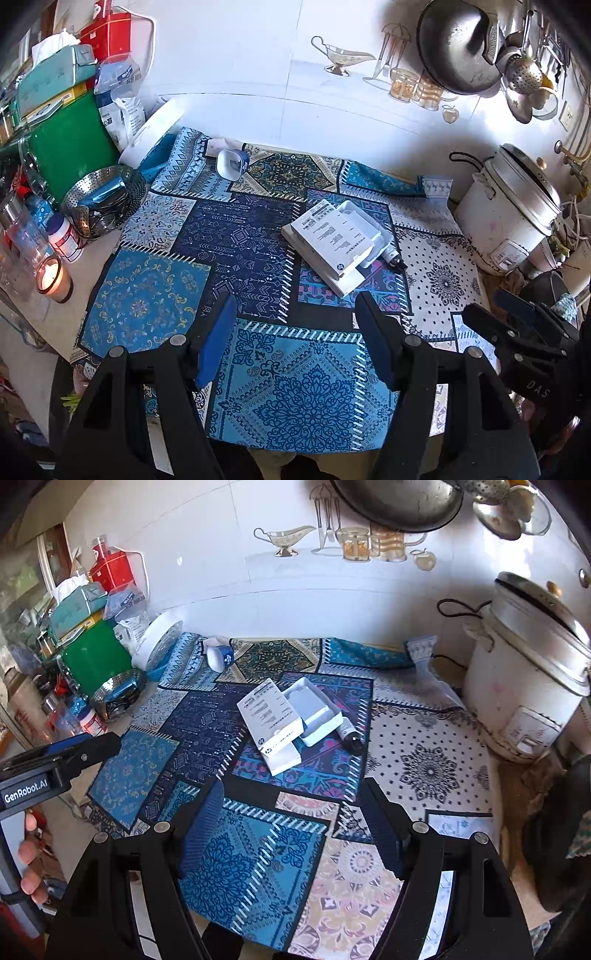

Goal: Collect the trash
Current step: 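Grasp the white HP box with the right tool while the left tool approaches the white strip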

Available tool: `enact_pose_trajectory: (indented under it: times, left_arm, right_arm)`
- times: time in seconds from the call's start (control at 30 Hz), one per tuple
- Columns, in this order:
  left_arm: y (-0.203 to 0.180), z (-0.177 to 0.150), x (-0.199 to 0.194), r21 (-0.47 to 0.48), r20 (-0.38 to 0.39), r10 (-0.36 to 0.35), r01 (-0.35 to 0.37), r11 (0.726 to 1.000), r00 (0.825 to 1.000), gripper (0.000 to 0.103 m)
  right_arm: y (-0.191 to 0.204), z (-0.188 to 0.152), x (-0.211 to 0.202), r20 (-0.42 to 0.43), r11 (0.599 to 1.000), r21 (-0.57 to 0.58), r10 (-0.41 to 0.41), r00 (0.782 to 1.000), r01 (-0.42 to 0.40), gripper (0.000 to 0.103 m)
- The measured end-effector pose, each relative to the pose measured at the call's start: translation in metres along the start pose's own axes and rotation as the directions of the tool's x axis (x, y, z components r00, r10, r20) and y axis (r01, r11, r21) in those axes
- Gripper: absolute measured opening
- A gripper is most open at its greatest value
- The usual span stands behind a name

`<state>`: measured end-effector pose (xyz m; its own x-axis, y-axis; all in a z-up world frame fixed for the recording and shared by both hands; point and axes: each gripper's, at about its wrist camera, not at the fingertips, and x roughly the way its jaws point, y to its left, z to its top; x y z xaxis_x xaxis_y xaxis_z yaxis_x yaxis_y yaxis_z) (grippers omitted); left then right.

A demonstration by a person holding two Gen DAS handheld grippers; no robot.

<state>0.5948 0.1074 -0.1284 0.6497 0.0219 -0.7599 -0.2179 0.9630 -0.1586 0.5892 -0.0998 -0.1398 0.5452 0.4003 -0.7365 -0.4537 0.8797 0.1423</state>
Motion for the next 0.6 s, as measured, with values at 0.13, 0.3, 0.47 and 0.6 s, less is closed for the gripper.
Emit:
enact_pose_trajectory:
  times: [0.13, 0.3, 0.47, 0.6]
  left_arm:
    - [0.019, 0.015, 0.025, 0.0, -0.031, 0.008, -0.008, 1.0, 0.999, 0.065]
    - [0.051, 0.037, 0.061, 0.027, -0.081, -0.03, 0.033, 0.999, 0.996, 0.066]
    - [0.08, 0.054, 0.095, 0.042, -0.142, -0.053, 0.059, 0.997, 0.988, 0.065]
    - [0.092, 0.062, 0.119, 0.071, -0.176, -0.033, 0.047, 0.996, 0.984, 0.065]
  right_arm:
    - [0.003, 0.025, 0.04, -0.04, 1.0, 0.02, 0.011, 0.999, -0.01, 0.072]
    - [0.015, 0.055, 0.093, -0.062, 0.999, 0.046, -0.006, 0.998, 0.008, 0.072]
    - [0.017, 0.08, 0.153, -0.109, 0.997, 0.056, -0.039, 0.993, 0.045, 0.072]
    - [0.006, 0.087, 0.19, -0.172, 0.996, 0.073, -0.045, 0.984, 0.058, 0.072]
